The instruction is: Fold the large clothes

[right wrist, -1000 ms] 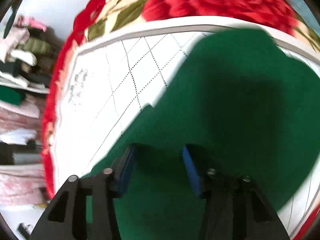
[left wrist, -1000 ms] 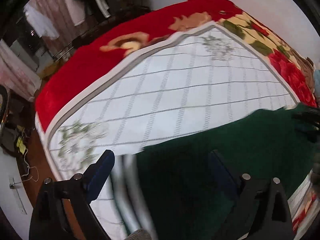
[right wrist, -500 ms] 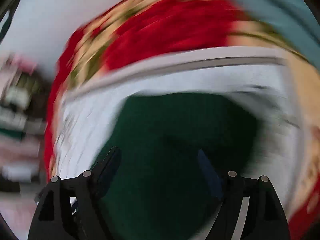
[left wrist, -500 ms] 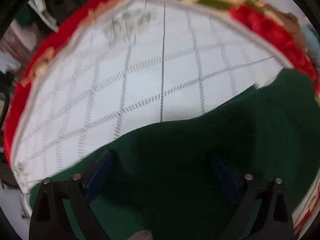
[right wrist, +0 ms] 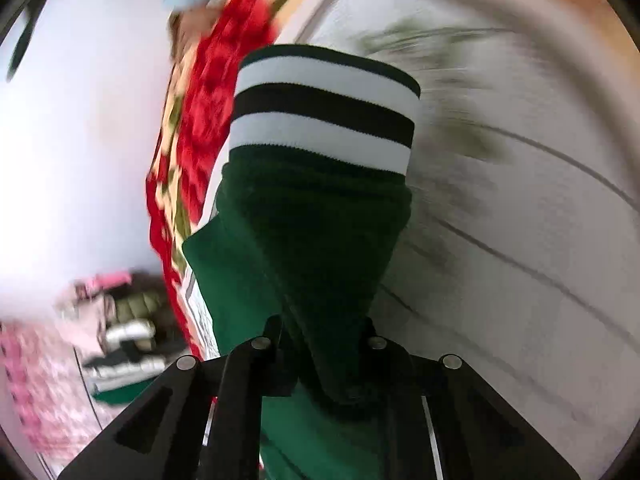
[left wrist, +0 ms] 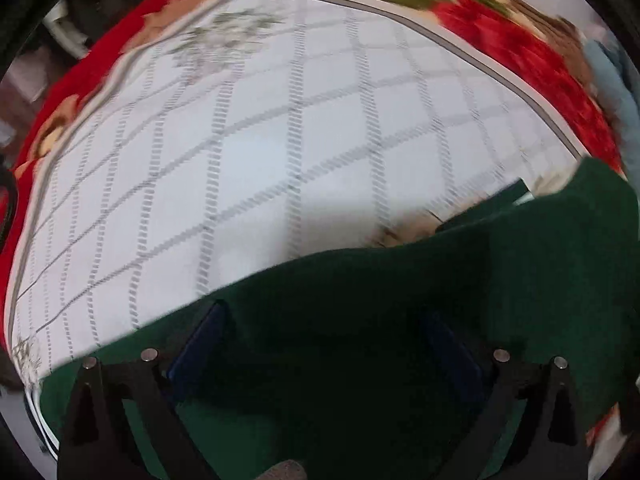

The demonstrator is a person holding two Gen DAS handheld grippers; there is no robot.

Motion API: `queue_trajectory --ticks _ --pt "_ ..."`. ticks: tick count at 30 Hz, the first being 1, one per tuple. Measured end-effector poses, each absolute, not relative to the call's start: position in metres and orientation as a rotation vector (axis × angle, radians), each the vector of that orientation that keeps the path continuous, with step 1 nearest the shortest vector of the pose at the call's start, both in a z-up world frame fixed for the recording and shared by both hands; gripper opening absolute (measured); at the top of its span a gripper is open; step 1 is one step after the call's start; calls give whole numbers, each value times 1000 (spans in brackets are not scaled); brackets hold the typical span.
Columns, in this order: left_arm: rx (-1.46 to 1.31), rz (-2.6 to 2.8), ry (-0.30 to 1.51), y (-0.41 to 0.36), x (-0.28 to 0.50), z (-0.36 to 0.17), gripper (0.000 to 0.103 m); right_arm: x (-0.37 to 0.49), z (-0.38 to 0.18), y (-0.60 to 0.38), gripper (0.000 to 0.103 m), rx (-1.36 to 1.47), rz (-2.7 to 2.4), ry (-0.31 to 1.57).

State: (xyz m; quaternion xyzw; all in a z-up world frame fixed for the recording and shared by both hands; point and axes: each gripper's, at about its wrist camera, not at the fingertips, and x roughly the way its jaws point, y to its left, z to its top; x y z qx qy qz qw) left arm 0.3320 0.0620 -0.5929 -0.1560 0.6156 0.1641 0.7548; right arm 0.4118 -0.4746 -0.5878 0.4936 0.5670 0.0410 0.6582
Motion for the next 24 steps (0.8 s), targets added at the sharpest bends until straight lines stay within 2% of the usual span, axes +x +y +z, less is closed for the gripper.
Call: queue_trajectory --ticks 2,4,7,11,15,18,21,24 --pt "-293 303 1358 43 332 -593 103 374 -581 -494 17 1075 10 1338" --pt "-259 267 1364 26 328 -589 103 354 -580 -506 33 932 -59 1454" --pt "-266 258 1352 8 313 -571 103 331 -559 -514 42 650 -157 1514" --pt "-308 285 1336 -11 283 -554 103 321 -502 -485 42 339 -95 1483" --pt "-312 371 1366 -9 279 -582 103 351 -485 -406 42 206 184 1506" --pt "-435 397 1361 11 285 -598 103 394 -502 -331 42 147 377 1528" --pt "-444 406 1355 20 292 -600 103 433 -547 -265 31 55 476 1594" --pt "-425 405 1373 26 298 -616 103 452 -590 -229 30 -83 416 1649"
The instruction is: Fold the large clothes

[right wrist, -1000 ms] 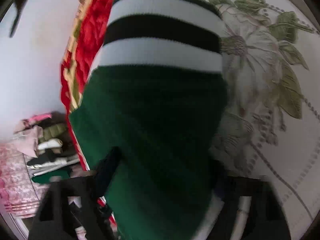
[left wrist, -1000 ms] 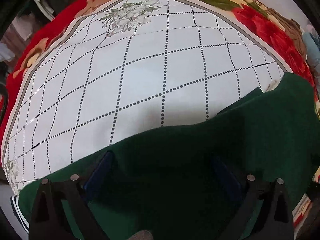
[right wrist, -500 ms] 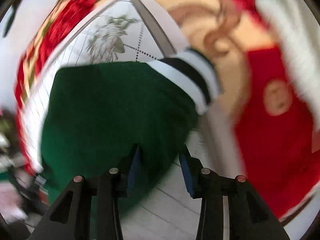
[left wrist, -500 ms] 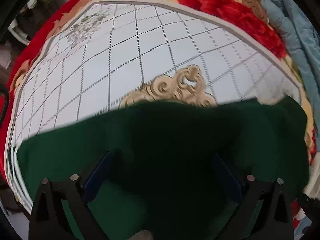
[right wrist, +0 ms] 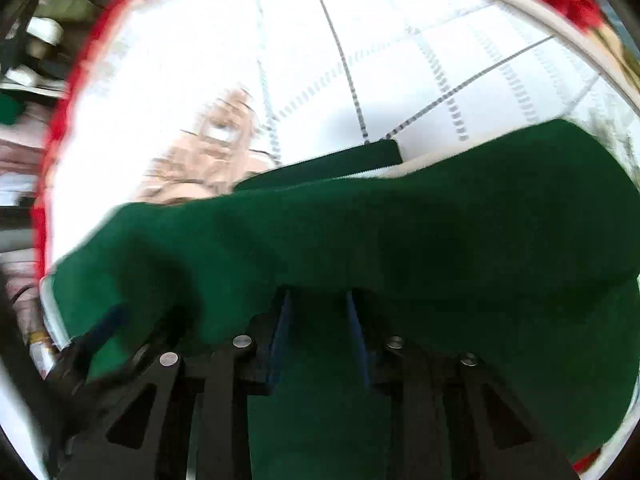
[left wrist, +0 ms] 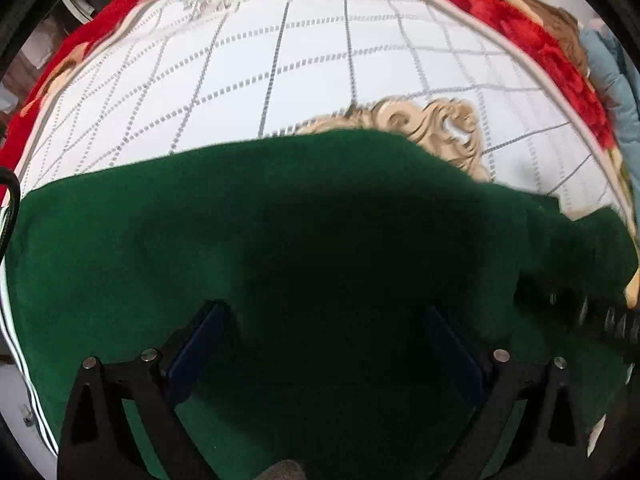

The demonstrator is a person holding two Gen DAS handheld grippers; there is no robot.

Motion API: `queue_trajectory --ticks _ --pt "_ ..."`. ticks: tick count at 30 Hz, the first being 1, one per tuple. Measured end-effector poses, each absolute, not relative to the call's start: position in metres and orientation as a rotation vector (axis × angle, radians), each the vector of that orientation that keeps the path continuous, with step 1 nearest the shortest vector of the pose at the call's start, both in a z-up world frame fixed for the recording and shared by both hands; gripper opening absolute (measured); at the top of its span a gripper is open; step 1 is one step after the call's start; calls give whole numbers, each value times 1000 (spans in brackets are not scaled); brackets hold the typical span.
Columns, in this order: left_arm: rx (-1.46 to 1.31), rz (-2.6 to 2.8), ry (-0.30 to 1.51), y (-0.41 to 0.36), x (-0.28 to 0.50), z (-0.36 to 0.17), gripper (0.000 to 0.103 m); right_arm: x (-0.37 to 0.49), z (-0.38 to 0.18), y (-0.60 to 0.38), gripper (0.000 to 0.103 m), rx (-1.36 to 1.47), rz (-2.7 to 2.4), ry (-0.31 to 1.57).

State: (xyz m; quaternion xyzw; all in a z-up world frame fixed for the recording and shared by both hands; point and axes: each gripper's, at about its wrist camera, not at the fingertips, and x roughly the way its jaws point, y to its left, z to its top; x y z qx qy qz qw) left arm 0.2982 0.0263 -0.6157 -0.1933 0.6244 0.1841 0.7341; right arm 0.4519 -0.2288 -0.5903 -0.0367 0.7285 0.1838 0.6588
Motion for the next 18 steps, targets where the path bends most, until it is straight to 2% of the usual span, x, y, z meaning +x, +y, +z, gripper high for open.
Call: queue_trajectory --ticks 4,9,11,15,18 --pt "-426 395 1363 27 301 -612 103 461 -590 -227 30 -79 396 1703" --pt "-416 450 1324 40 271 -575 103 449 -529 -228 32 -101 517 1653" --pt "-398 504 1316 53 247 -572 103 431 -521 -227 33 -163 537 1670" --pt "-402 582 1399 62 207 -601 103 376 -571 -228 32 -278 550 1809" --pt "-423 583 1435 66 201 -635 103 369 -593 -221 32 -327 487 1756"
